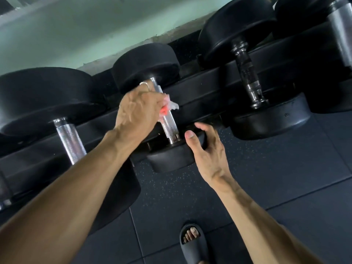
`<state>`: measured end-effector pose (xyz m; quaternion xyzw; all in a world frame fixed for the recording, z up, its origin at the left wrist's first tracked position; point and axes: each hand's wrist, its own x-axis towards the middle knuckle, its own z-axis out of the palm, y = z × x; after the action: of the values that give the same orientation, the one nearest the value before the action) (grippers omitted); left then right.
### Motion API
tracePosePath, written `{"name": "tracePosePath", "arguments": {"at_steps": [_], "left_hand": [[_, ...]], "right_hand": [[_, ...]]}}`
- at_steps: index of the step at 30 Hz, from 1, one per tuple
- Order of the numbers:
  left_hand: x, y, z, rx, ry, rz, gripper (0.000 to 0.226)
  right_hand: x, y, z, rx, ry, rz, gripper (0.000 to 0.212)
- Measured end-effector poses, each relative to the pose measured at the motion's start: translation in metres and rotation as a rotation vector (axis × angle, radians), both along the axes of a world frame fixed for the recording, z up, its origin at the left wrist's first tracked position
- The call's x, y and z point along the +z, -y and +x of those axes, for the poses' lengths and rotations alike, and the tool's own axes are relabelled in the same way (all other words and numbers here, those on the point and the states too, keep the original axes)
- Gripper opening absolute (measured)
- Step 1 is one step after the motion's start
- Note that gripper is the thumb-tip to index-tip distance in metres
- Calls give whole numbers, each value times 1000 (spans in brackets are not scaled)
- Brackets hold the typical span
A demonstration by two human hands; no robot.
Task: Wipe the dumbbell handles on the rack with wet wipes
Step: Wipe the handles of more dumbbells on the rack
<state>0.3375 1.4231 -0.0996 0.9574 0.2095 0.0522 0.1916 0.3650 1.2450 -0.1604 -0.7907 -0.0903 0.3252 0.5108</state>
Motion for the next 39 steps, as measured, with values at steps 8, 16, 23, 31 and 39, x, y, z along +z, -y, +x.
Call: {"name": "tracePosePath", "arguments": {"at_steps": [8,16,23,31,39], "left_hand": [[-2,18,-5,-421,-374,23,26],[-2,10,10,-258,-304,146,20],[10,19,-20,10,-216,-232,7],[62,33,-86,421,-2,-539,4],[92,28,-150,691,165,-870,6]], "right_hand": [[8,1,-2,-33,-57,-6,87],[17,3,-7,-89,-184,6,86],[41,8,-4,61,-75,-190,83],[78,-8,-36,139,495,176,30],[107,-44,-80,311,127,346,17]]}}
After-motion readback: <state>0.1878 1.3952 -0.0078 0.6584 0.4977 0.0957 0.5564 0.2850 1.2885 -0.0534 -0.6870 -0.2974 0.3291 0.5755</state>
